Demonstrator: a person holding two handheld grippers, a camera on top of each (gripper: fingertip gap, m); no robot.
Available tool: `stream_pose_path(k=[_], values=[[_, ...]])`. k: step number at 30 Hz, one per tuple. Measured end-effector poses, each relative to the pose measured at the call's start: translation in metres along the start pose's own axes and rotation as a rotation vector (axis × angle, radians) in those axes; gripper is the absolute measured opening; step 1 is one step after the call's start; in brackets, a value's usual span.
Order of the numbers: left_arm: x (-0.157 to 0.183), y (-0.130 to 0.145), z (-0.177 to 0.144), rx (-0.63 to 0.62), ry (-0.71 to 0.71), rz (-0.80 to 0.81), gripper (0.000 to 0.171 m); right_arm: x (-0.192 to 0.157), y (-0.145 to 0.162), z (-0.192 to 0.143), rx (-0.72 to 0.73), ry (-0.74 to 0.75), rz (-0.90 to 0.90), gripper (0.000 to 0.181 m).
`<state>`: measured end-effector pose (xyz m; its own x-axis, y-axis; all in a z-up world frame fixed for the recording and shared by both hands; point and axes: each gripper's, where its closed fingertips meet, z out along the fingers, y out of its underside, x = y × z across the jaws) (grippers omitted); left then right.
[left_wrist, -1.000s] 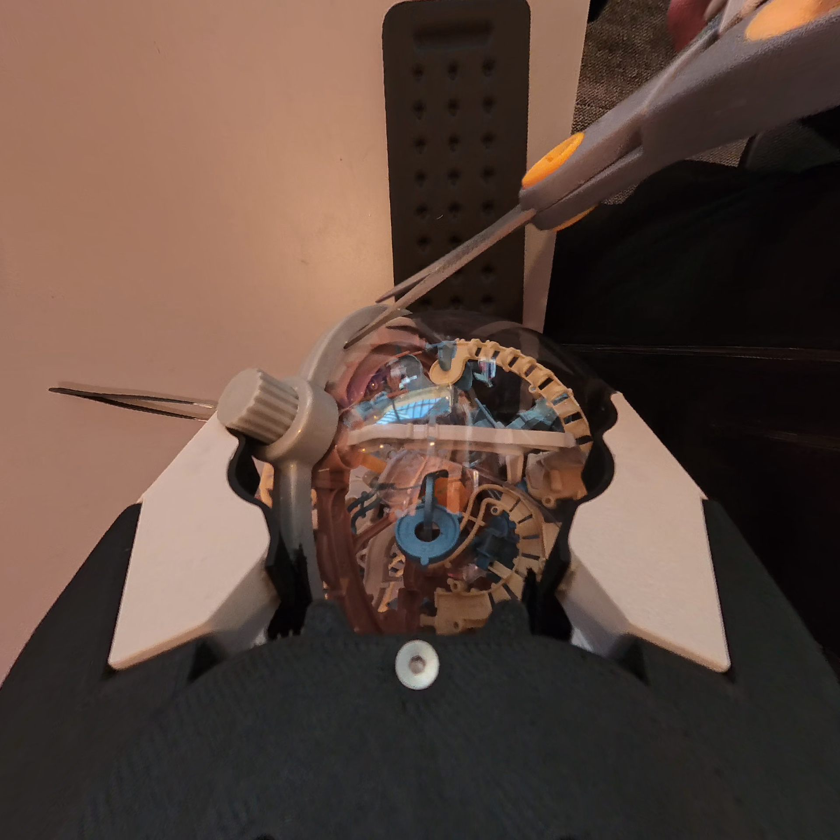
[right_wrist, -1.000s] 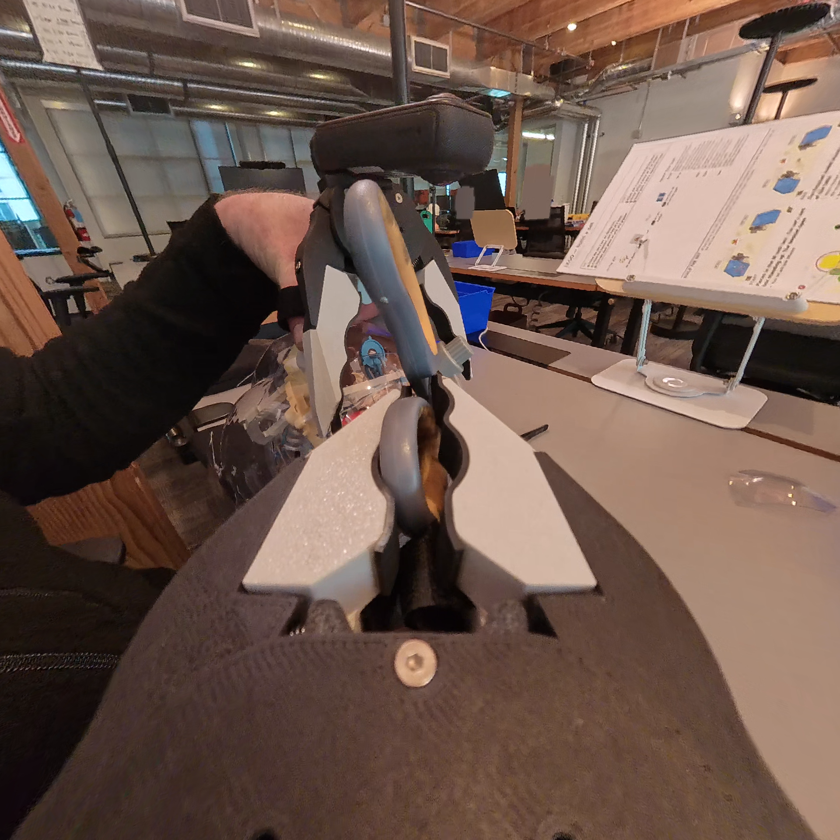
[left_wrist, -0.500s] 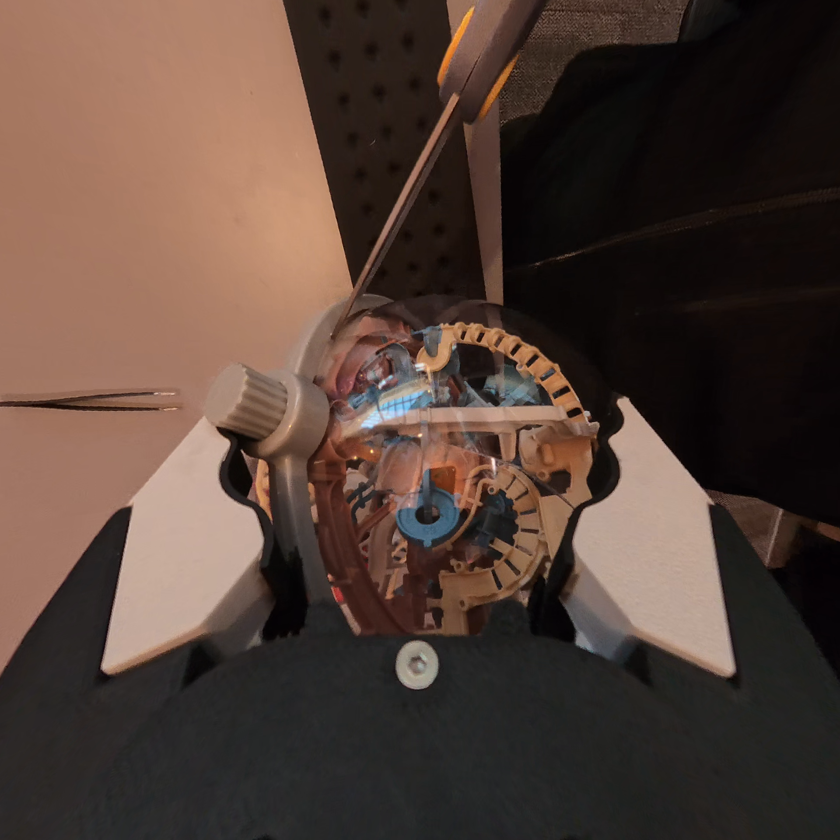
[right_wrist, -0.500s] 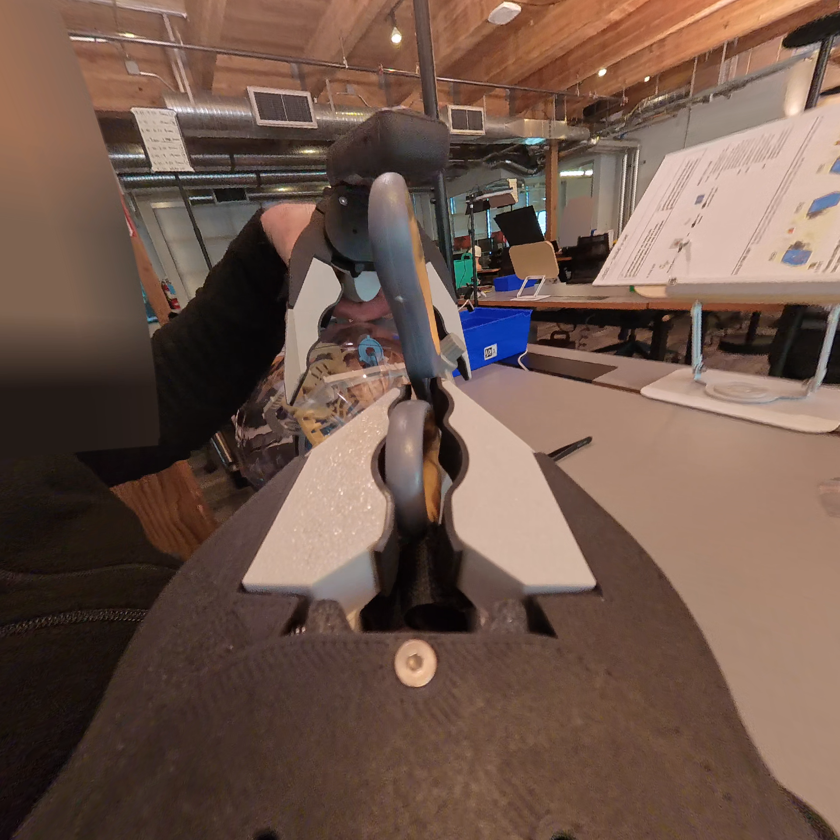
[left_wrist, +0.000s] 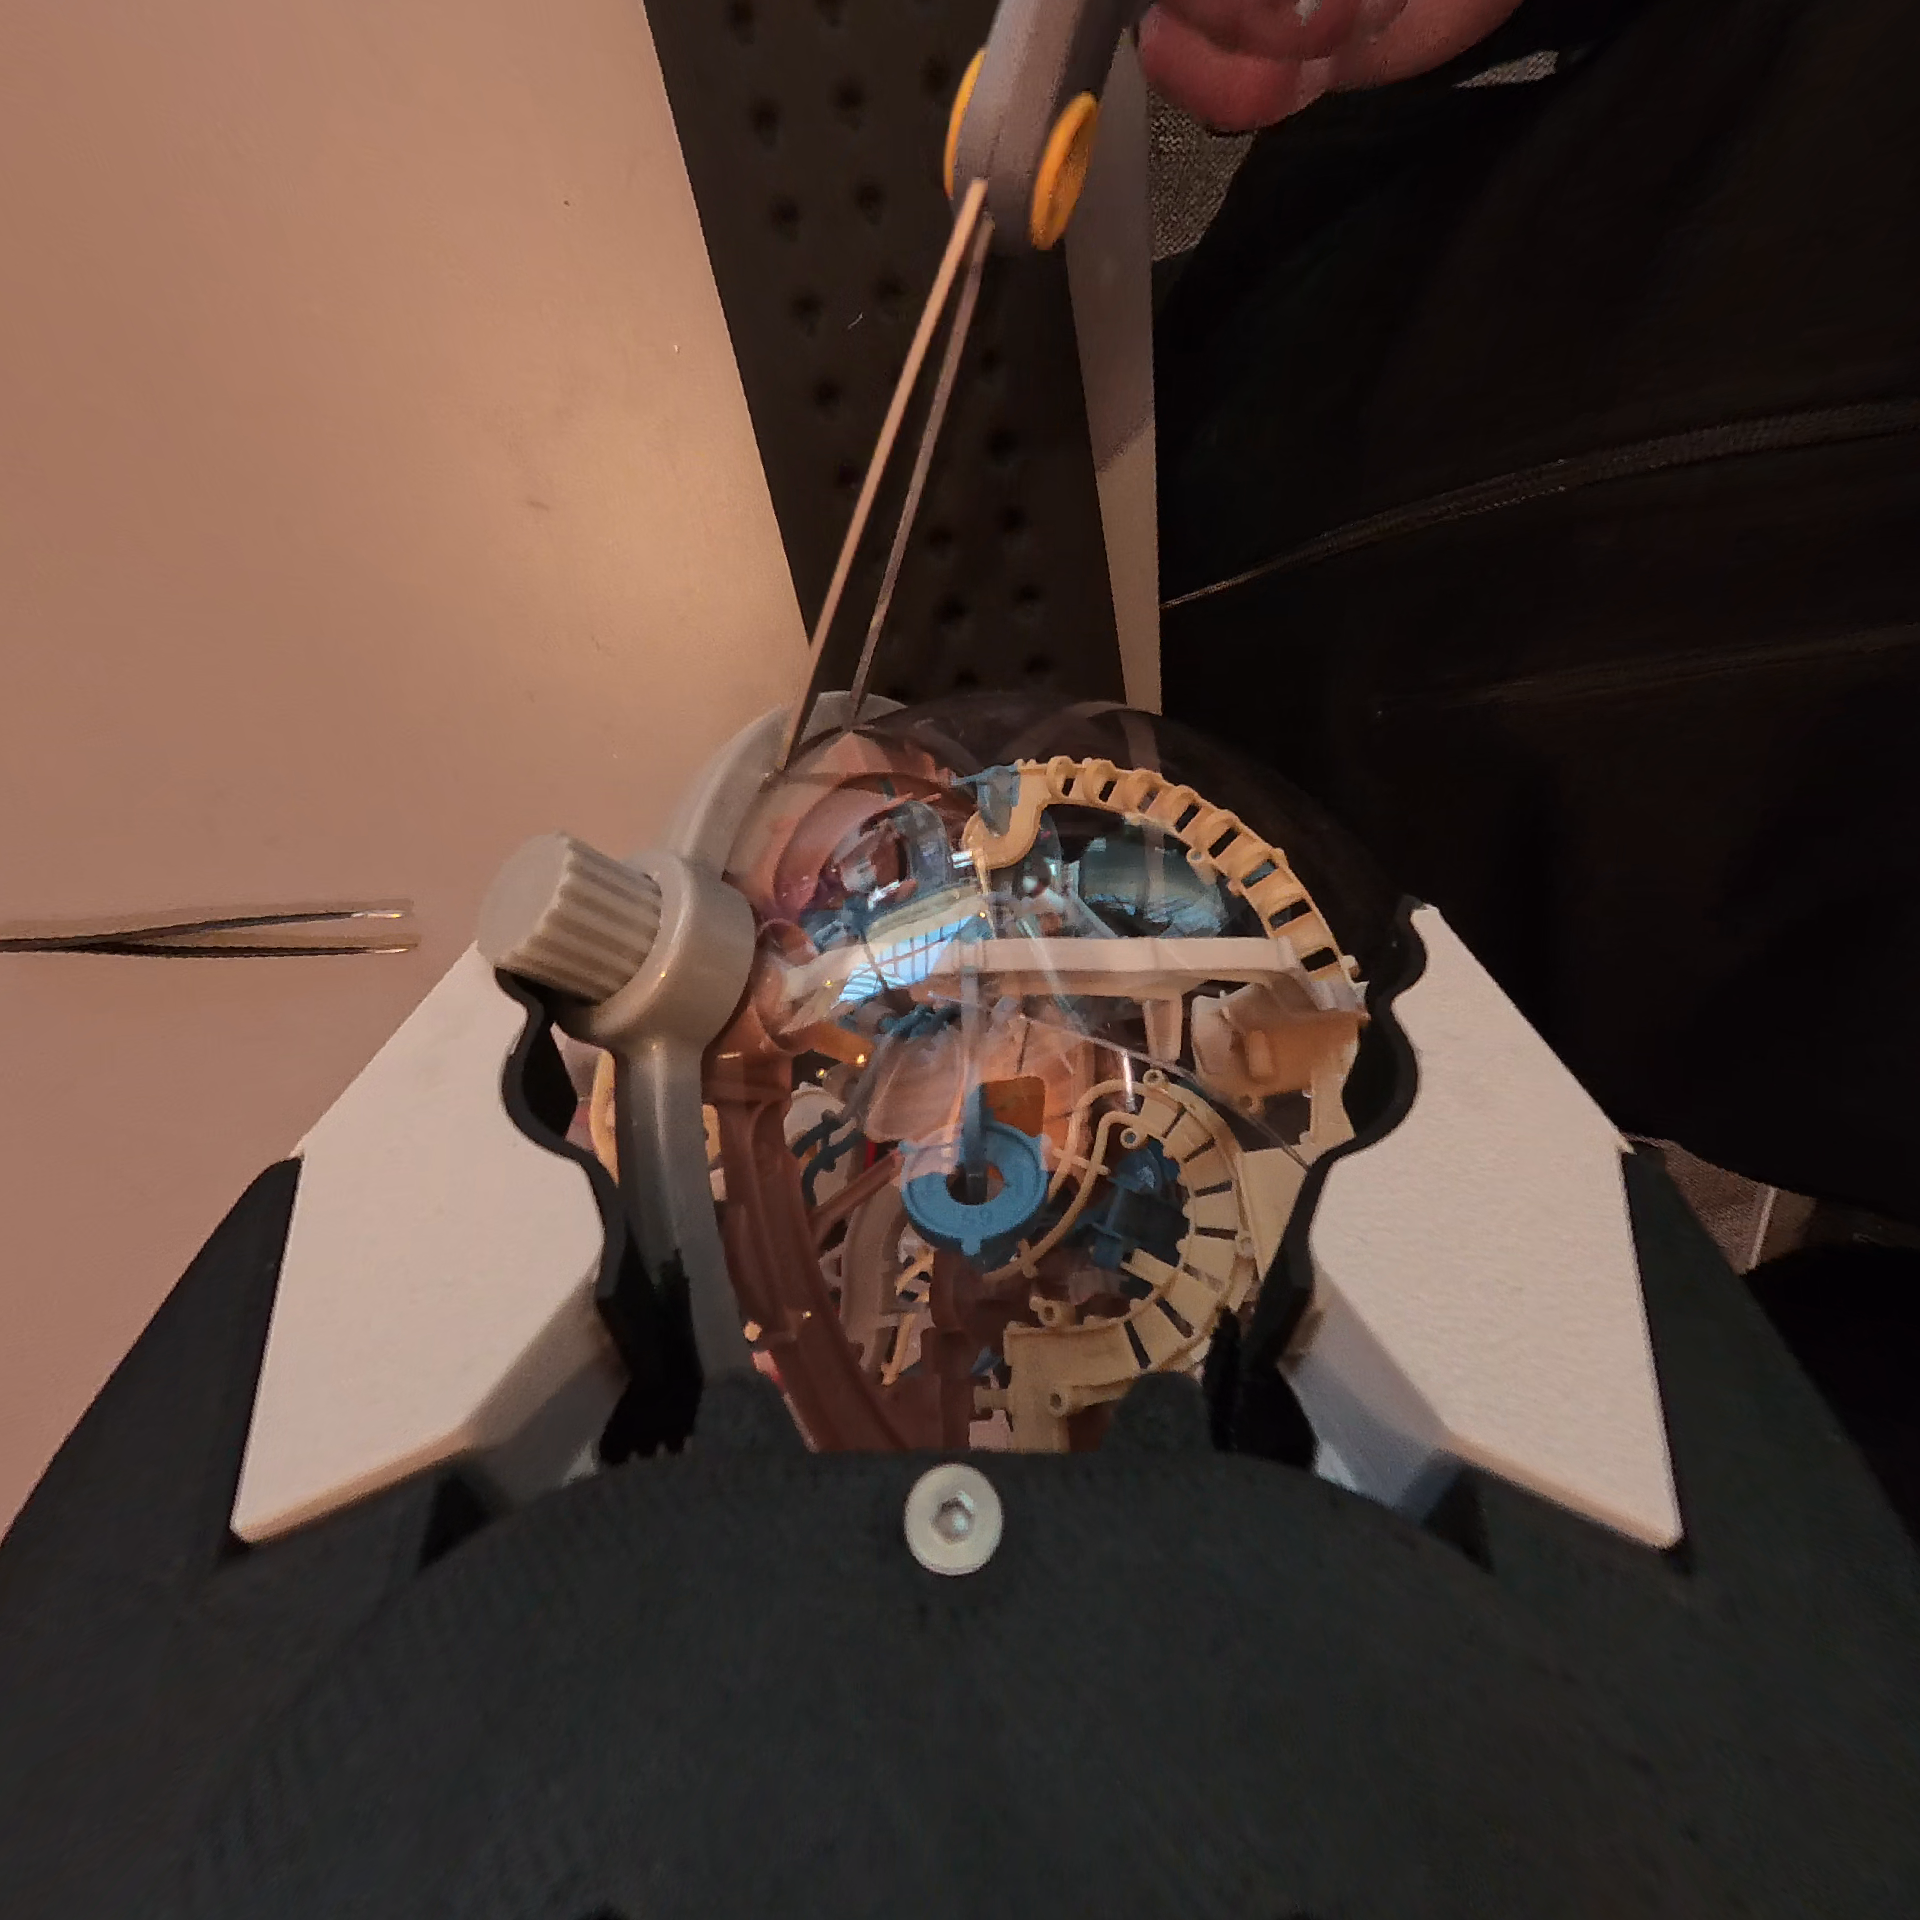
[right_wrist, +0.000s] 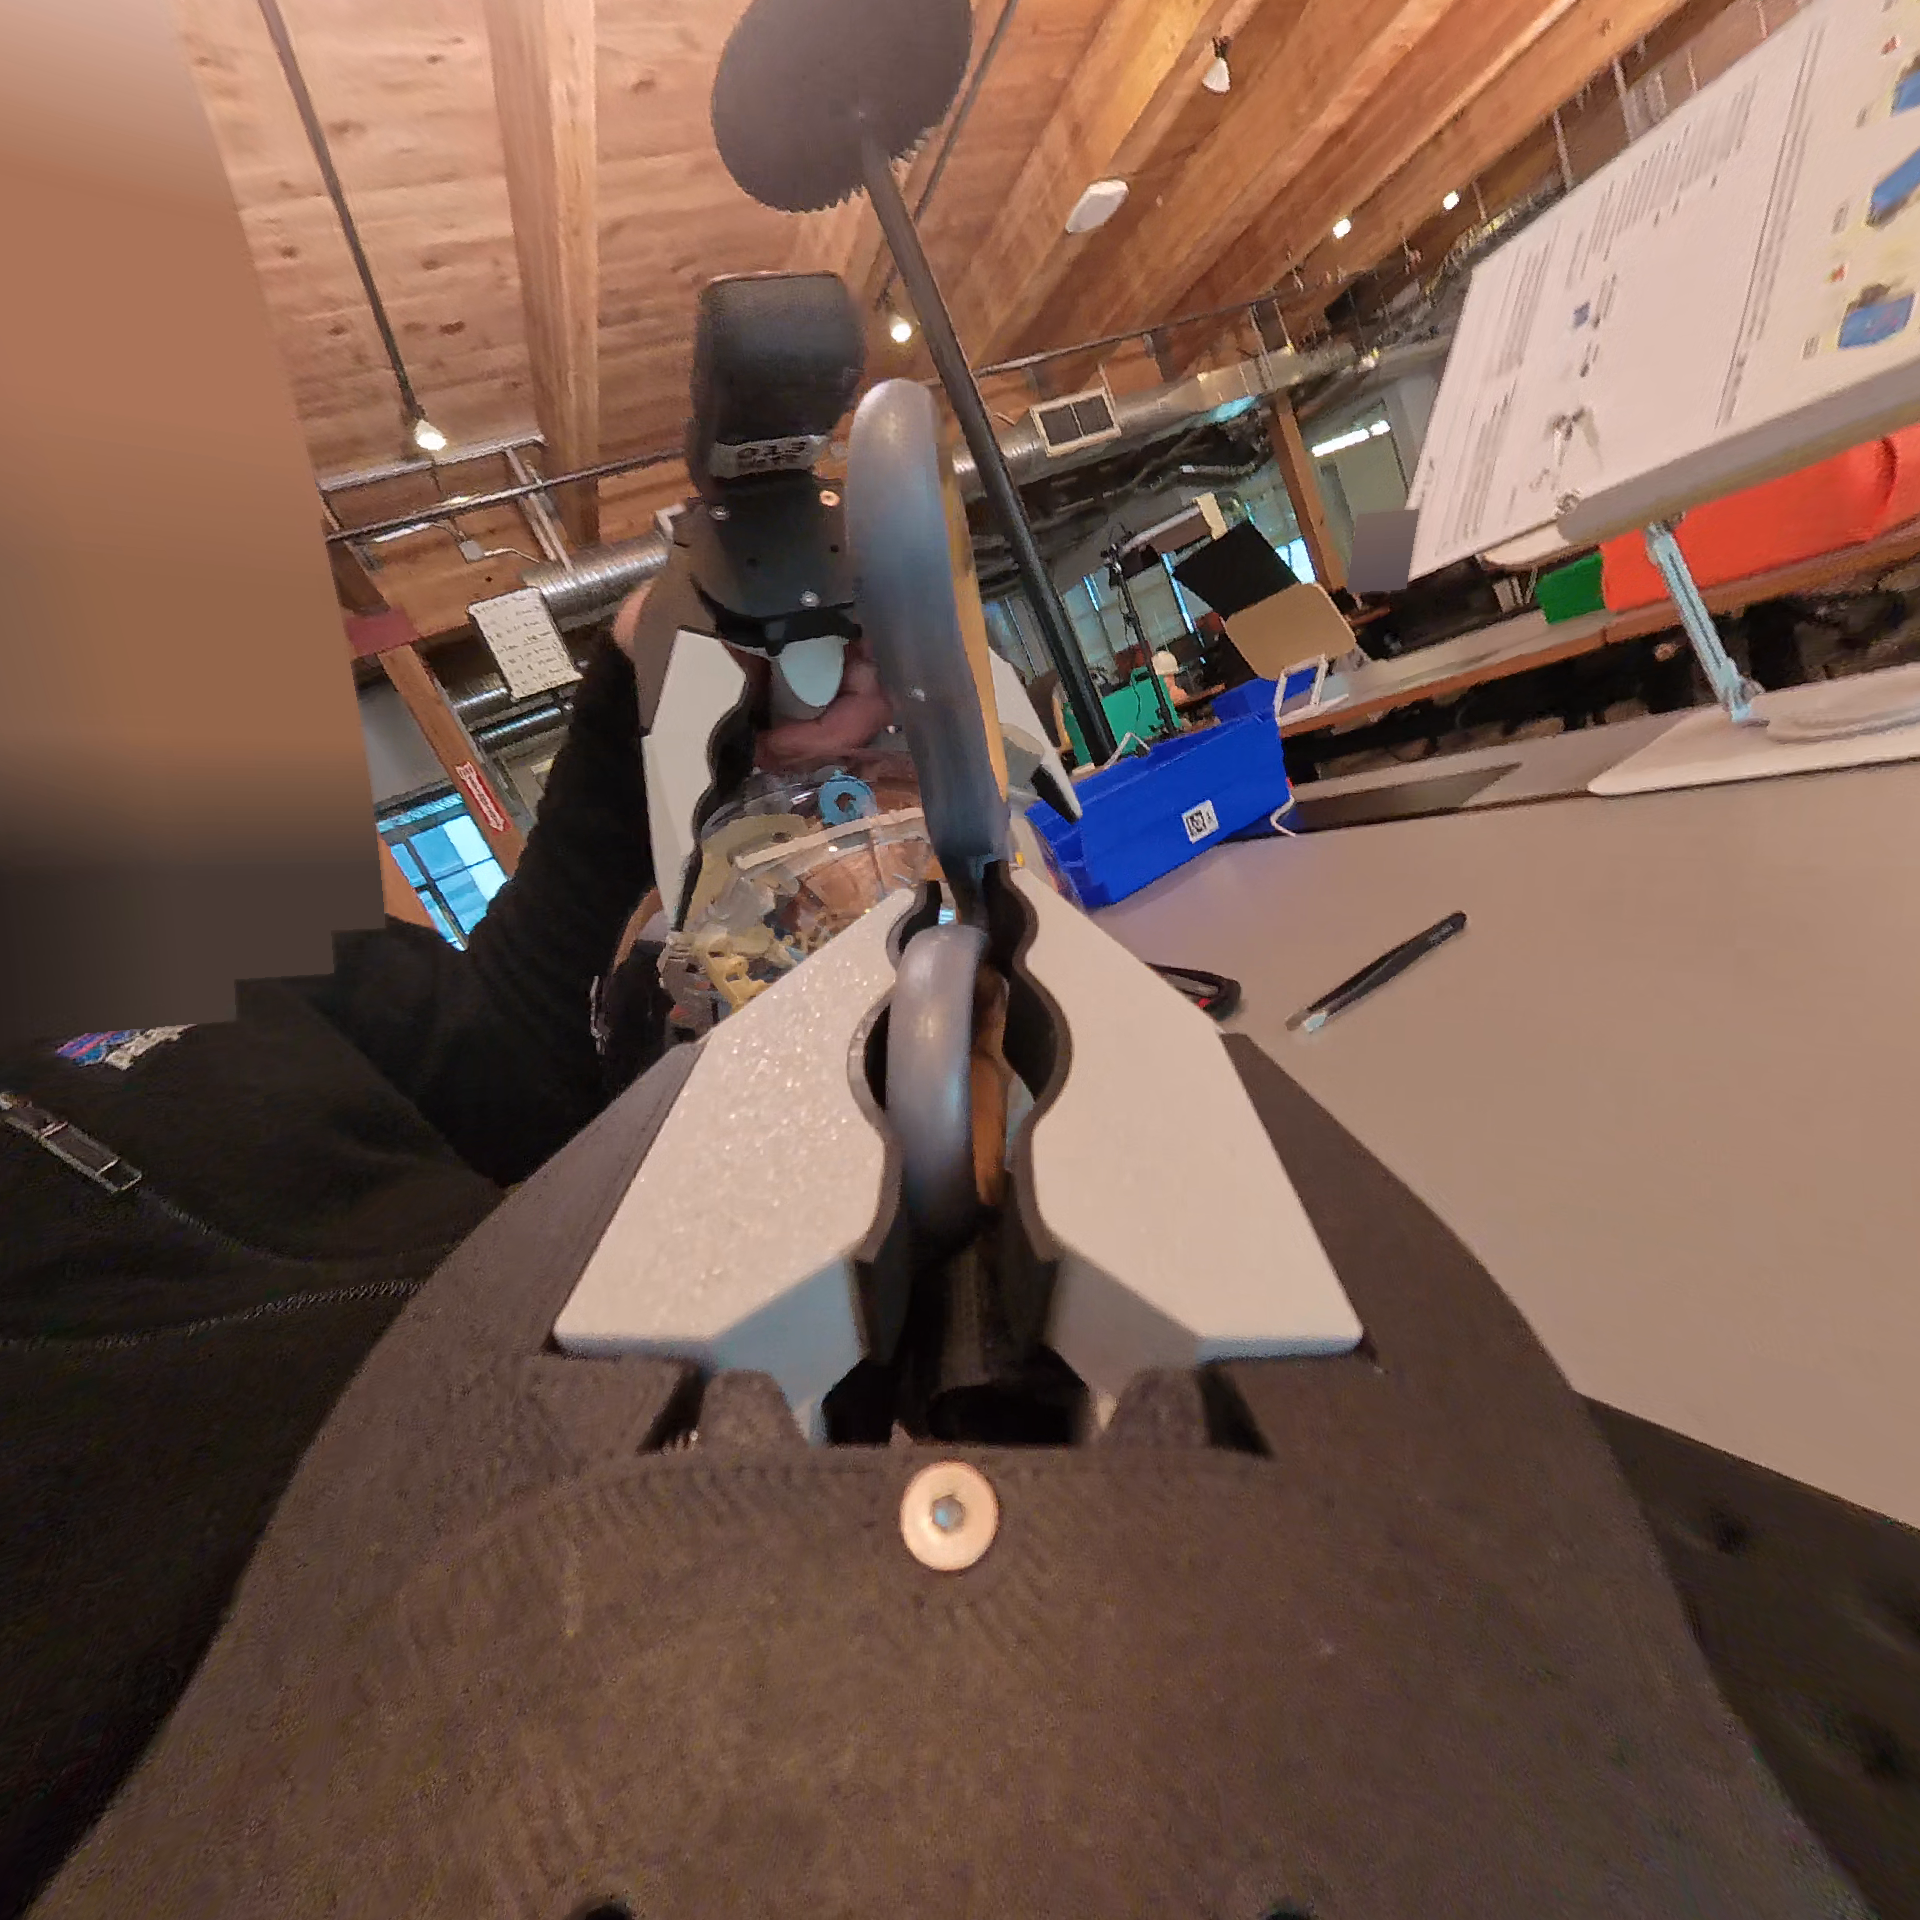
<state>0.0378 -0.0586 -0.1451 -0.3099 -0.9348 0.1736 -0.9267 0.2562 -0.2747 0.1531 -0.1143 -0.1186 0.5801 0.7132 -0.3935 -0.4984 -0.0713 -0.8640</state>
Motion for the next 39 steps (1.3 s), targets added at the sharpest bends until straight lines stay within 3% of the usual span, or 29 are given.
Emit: stream_pose_path(k=[5,9,16,32,39], values=[[-0.001,0.000,0.001,0.005,0.006,0.002,0.148,-0.013,0.011,-0.004,-0.014,0.029,-0.211,0.008],[-0.004,0.000,0.002,0.007,0.008,-0.005,0.148,-0.015,0.014,-0.001,-0.042,0.093,-0.207,0.007],[-0.005,-0.003,0.005,-0.001,0.012,-0.003,0.147,-0.031,0.015,0.019,-0.119,0.124,-0.407,0.005],[-0.016,0.001,-0.005,0.069,0.156,-0.020,0.146,-0.017,-0.013,0.037,-0.135,0.059,-0.348,0.004],[-0.027,0.004,-0.003,0.064,0.189,-0.046,0.150,-0.004,-0.013,0.047,-0.221,0.081,-0.346,0.004]])
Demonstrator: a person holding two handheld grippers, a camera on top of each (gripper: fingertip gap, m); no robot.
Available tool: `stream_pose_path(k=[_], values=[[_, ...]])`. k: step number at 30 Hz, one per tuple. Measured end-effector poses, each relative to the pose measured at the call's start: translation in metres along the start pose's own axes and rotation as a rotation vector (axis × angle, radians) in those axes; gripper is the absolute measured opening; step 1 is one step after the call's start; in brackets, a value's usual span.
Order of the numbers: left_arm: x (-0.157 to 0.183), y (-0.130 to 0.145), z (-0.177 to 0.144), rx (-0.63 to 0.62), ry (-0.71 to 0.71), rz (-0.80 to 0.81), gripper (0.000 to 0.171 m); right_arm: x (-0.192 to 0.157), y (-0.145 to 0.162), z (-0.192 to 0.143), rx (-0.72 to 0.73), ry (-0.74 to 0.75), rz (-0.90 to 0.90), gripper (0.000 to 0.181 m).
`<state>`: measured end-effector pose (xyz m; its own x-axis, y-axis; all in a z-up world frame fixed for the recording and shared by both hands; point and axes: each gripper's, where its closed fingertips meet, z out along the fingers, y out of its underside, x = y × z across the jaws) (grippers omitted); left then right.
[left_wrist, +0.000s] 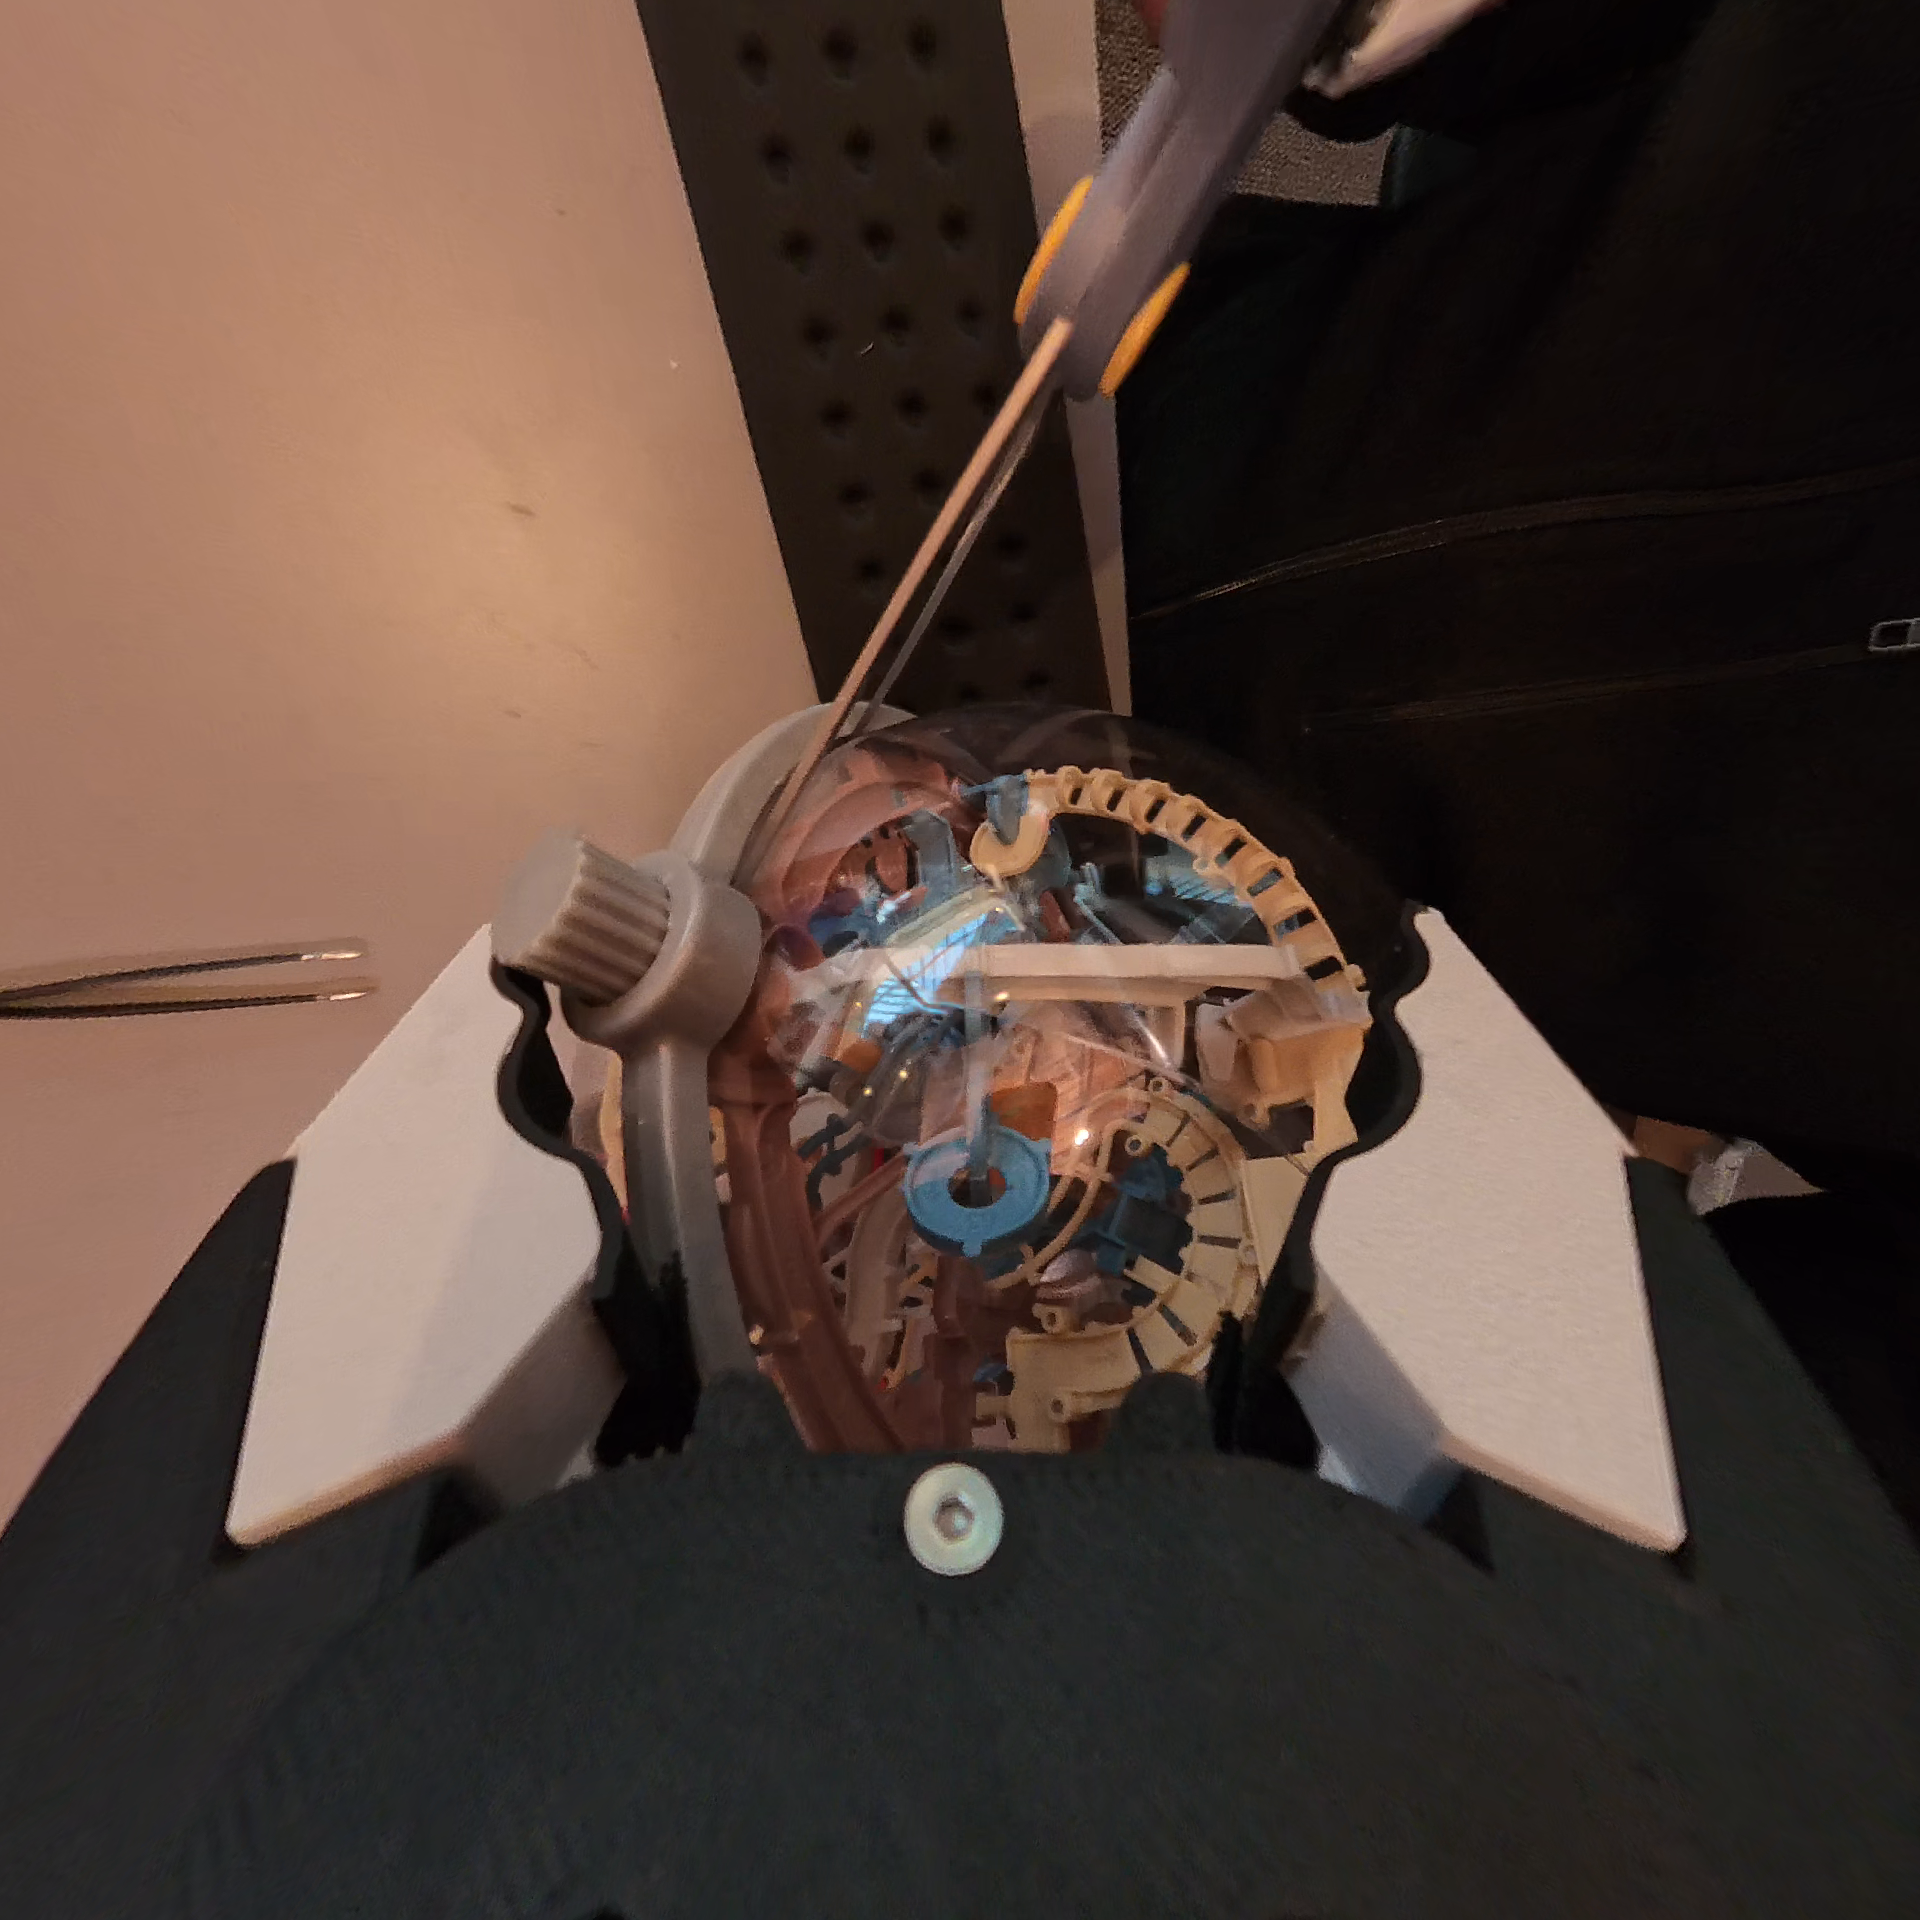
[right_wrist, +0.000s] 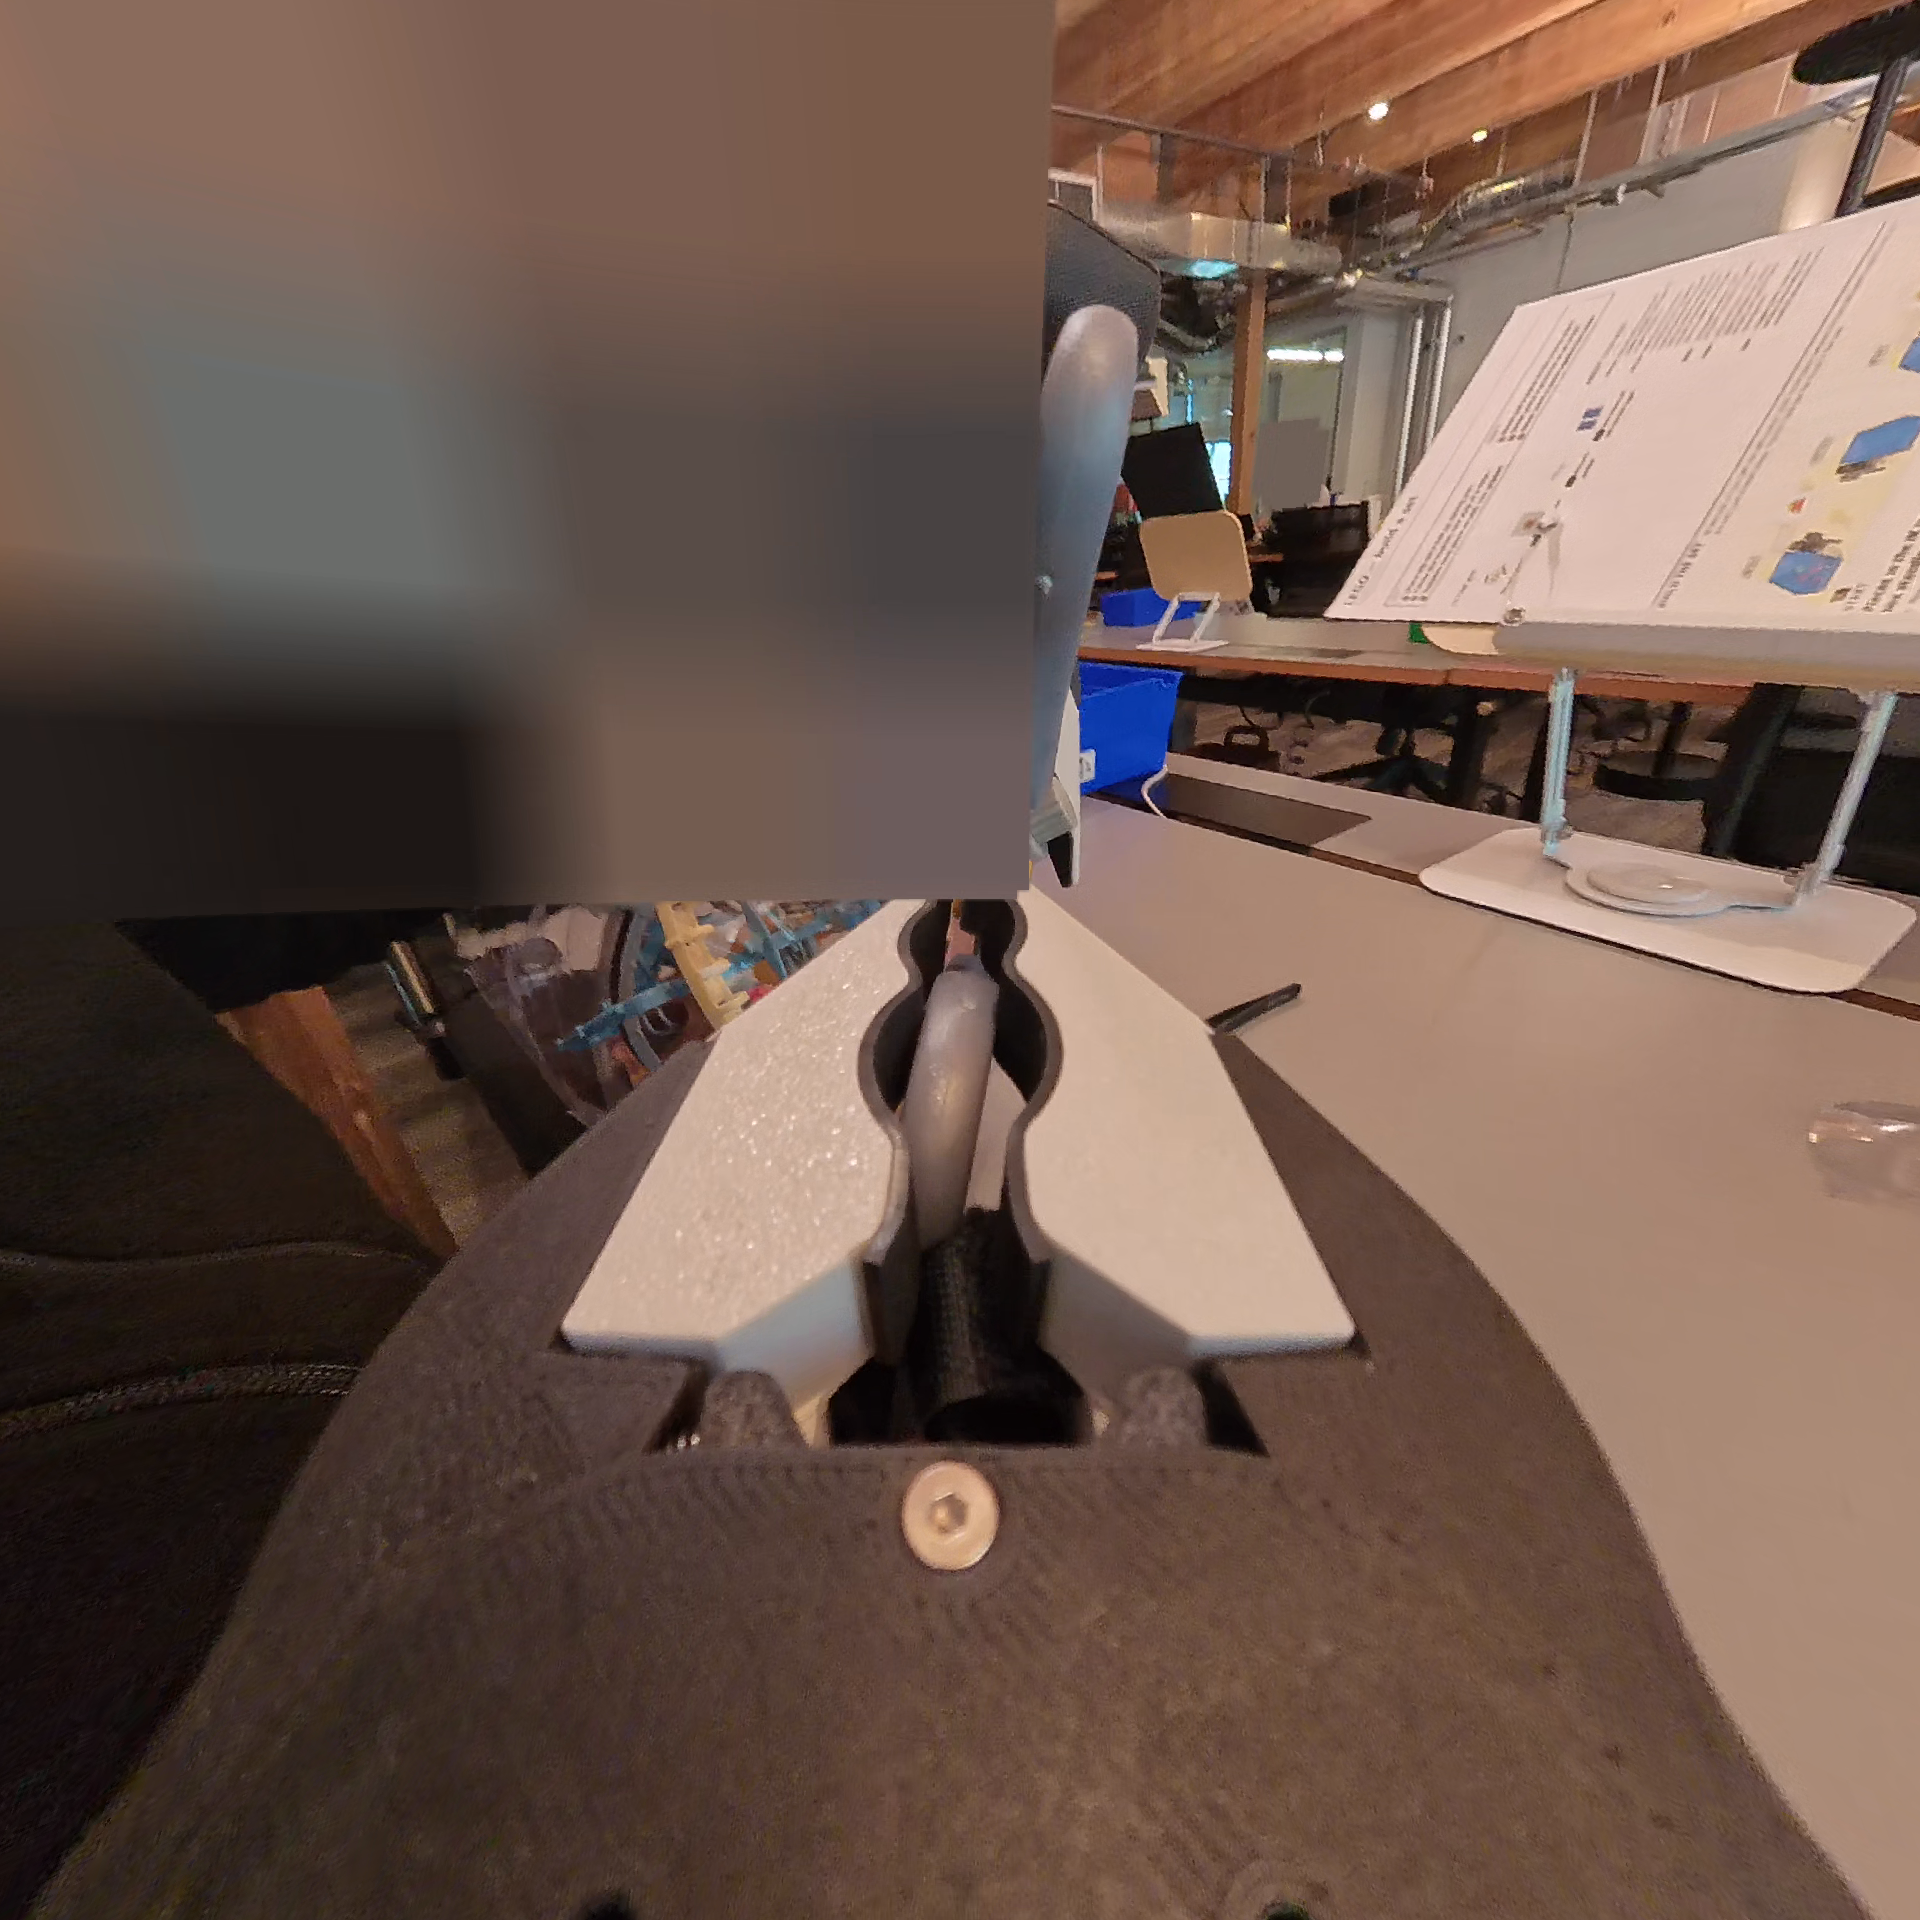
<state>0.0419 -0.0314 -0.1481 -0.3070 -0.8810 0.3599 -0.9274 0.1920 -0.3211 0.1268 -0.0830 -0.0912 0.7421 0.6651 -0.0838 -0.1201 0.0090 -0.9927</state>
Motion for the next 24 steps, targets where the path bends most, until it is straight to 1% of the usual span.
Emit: stream_pose_path(k=[4,8,10,12,14,15,17,18,20,22,24], values=[[-0.005,-0.001,0.000,0.004,-0.005,-0.003,0.154,-0.004,0.002,0.005,-0.042,0.028,-0.036,0.004],[-0.015,-0.007,-0.004,0.029,-0.024,-0.003,0.158,0.002,0.005,0.010,-0.078,0.026,-0.035,0.004],[-0.019,-0.010,-0.007,0.061,-0.009,-0.003,0.157,0.007,0.006,0.015,-0.101,0.028,-0.027,0.004],[-0.024,-0.018,-0.013,0.128,0.000,0.007,0.157,0.011,0.007,0.021,-0.119,0.026,-0.012,0.004],[-0.029,-0.025,-0.020,0.184,-0.028,0.021,0.155,0.016,0.010,0.027,-0.133,0.024,0.009,0.004],[-0.033,-0.031,-0.025,0.211,-0.058,0.034,0.154,0.019,0.012,0.029,-0.138,0.022,0.023,0.004],[-0.031,-0.046,-0.033,0.272,-0.068,0.081,0.153,0.025,0.016,0.033,-0.149,0.010,0.069,0.004],[-0.030,-0.056,-0.038,0.311,-0.074,0.108,0.153,0.027,0.018,0.035,-0.155,0.007,0.079,0.005],[-0.022,-0.083,-0.048,0.404,-0.053,0.192,0.145,0.031,0.022,0.039,-0.161,0.003,0.091,0.005],[-0.007,-0.100,-0.048,0.432,0.014,0.295,0.134,0.034,0.023,0.042,-0.167,-0.003,0.106,0.005],[0.002,-0.112,-0.038,0.414,0.061,0.367,0.126,0.036,0.025,0.047,-0.185,-0.020,0.125,0.004]])
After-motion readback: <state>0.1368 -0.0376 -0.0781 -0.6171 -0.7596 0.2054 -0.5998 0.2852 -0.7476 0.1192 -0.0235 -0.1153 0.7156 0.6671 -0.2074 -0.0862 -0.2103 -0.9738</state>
